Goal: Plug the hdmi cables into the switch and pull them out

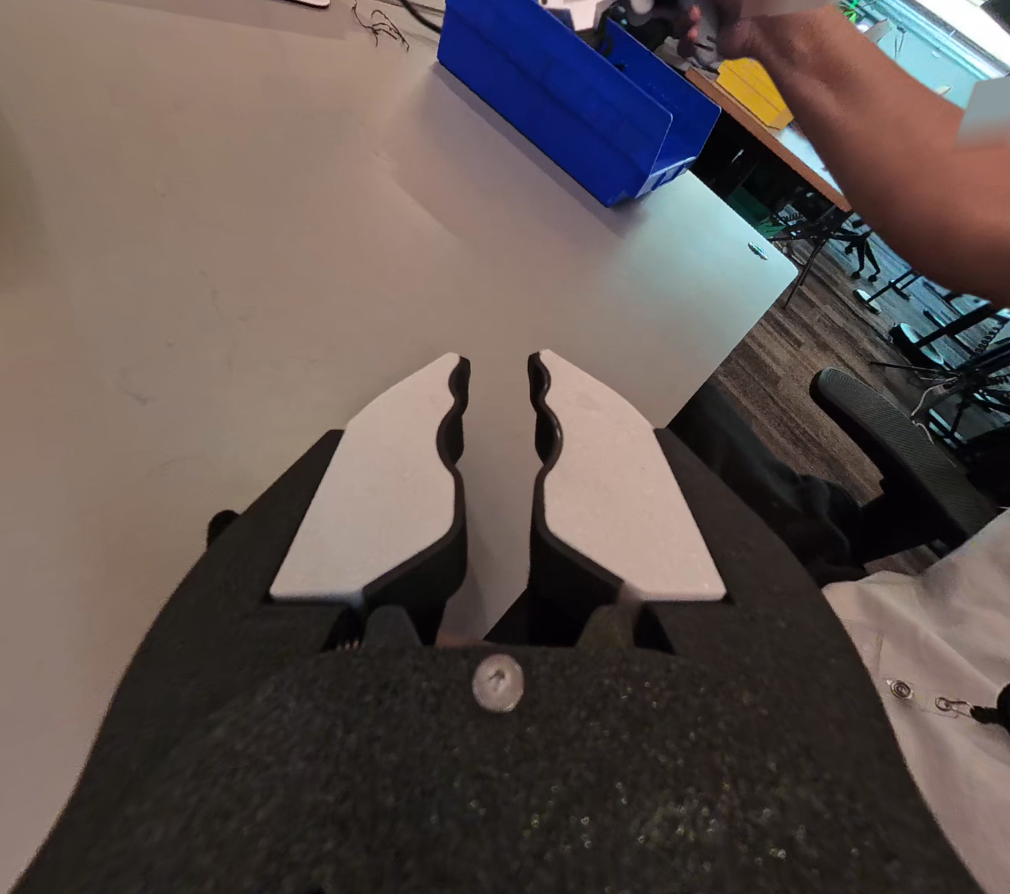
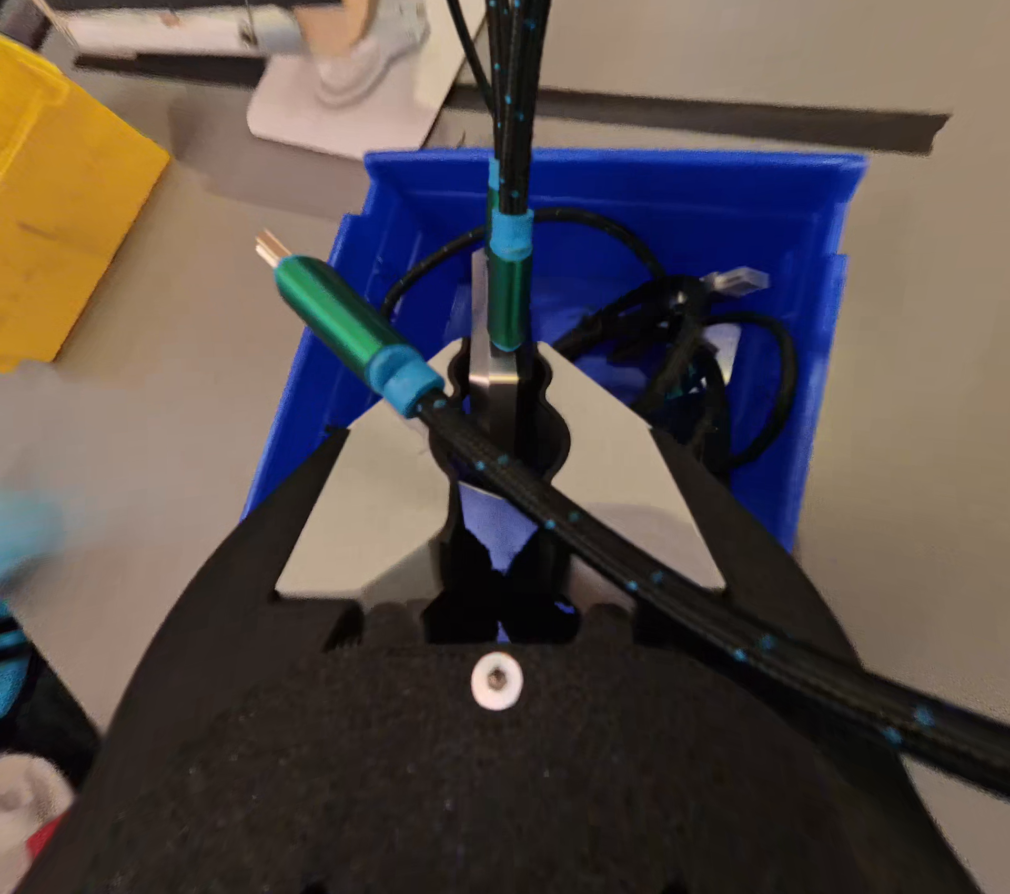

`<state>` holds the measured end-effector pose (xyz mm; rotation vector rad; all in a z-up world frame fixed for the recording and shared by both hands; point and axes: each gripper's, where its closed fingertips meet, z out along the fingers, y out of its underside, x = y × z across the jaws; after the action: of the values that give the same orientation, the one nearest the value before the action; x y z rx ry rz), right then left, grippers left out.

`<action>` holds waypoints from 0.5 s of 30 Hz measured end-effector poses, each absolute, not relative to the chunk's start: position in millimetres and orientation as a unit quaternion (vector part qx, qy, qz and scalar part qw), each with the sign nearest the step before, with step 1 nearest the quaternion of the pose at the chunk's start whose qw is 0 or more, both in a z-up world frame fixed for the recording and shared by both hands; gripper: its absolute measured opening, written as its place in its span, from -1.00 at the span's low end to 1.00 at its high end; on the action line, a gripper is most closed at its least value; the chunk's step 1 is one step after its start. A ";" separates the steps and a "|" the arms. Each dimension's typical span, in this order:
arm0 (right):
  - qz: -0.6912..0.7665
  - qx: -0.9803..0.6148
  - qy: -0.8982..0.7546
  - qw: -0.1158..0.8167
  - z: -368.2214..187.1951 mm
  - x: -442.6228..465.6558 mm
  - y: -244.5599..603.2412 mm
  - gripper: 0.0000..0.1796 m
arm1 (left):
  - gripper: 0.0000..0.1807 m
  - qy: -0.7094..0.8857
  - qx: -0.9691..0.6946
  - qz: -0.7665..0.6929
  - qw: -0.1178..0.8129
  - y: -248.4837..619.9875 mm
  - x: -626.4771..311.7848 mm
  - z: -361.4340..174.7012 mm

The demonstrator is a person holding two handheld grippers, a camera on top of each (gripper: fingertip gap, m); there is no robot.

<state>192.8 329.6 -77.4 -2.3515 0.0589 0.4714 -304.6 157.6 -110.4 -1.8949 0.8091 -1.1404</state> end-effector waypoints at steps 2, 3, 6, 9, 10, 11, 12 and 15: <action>0.171 -0.935 0.008 0.312 -96.4 187.5 331.6 -0.77 | -0.77 0.319 -0.743 -0.447 0.382 157.5 -303.6 -110.8; 0.144 -0.947 -0.002 0.288 -107.7 189.0 333.2 -0.77 | -0.77 0.320 -0.743 -0.447 0.381 157.5 -303.0 -111.5; 0.145 -0.953 0.015 0.266 -124.2 190.9 346.6 -0.76 | -0.77 0.322 -0.747 -0.448 0.372 156.6 -302.1 -115.0; 0.209 -0.941 0.033 0.265 -126.2 192.0 353.0 -0.76 | -0.77 0.324 -0.746 -0.444 0.375 157.5 -303.7 -115.3; 0.226 -0.938 0.033 0.262 -126.1 192.0 352.6 -0.76 | -0.77 0.324 -0.745 -0.445 0.375 157.8 -303.8 -115.2; 0.239 -0.934 0.027 0.265 -125.6 191.5 352.2 -0.76 | -0.77 0.324 -0.746 -0.447 0.373 158.1 -303.8 -115.5; 0.250 -0.929 0.025 0.271 -124.5 192.3 351.3 -0.76 | -0.77 0.322 -0.746 -0.448 0.372 158.6 -303.9 -116.1; 0.274 -0.920 0.032 0.278 -117.9 194.7 343.8 -0.75 | -0.76 0.318 -0.748 -0.450 0.371 160.3 -306.0 -117.2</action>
<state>194.7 343.8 -117.9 -2.4688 0.0865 0.7360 -306.0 160.3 -117.2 -1.9174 0.8146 -1.1550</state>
